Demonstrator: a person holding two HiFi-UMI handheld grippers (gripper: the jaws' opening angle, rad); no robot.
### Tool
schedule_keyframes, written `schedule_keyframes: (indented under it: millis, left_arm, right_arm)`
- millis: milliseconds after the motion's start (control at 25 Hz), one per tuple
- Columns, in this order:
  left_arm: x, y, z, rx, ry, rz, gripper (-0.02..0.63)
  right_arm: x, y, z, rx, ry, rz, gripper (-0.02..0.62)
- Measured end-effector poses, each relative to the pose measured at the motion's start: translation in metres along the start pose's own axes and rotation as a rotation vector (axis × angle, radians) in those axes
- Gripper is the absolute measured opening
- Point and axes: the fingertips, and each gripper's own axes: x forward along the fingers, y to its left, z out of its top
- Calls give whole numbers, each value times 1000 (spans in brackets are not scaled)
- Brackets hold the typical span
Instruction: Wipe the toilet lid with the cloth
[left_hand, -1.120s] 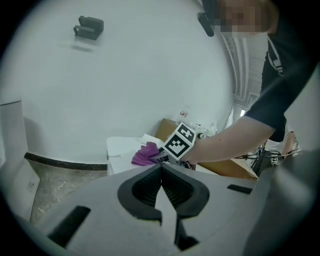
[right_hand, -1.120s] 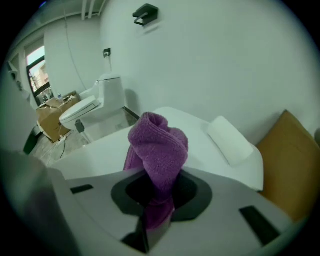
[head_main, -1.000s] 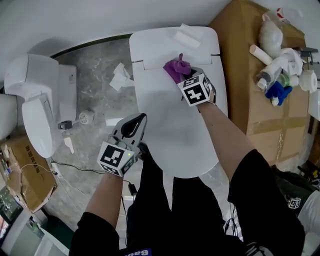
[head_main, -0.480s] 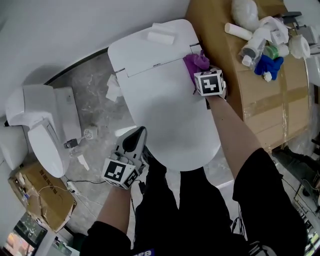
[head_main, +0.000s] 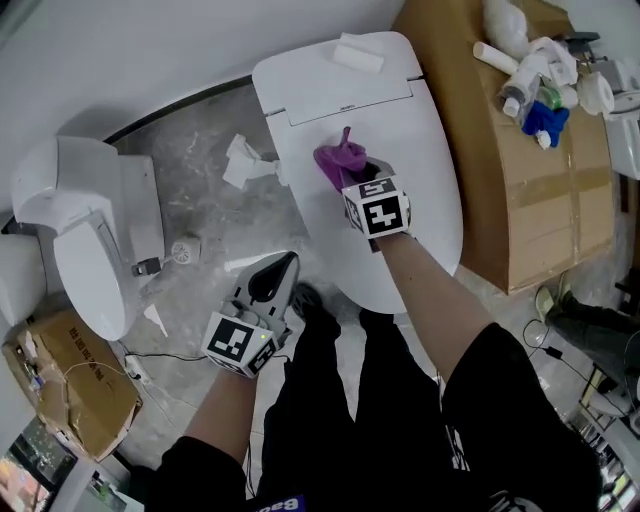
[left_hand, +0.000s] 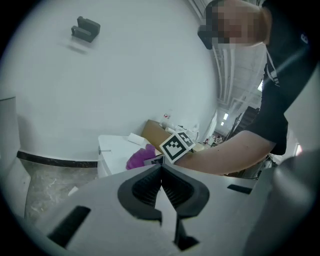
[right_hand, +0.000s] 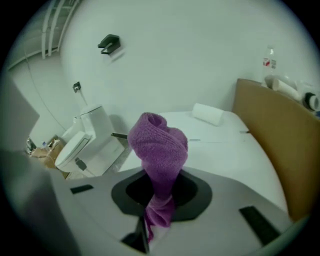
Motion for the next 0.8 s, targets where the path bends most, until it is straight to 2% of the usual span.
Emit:
schedule_keyframes:
  millis: [160, 280, 400, 640, 800]
  left_arm:
    - [-18, -2, -3, -19, -29, 36, 17]
    - [-21, -9, -5, -34, -45, 61, 17]
    - [-15, -23, -12, -32, -34, 68, 17]
    - [20, -62, -10, -39, -32, 68, 17]
    - [48, -85, -13, -29, 1, 41, 17]
  right_arm:
    - [29, 66, -12, -58, 56, 87, 66]
    - [40, 61, -16, -117, 88, 70, 66]
    - [36, 14, -29, -85, 113, 6, 66]
    - [3, -121, -52, 56, 135, -149, 66]
    - [-15, -181, -62, 71, 118, -205, 66]
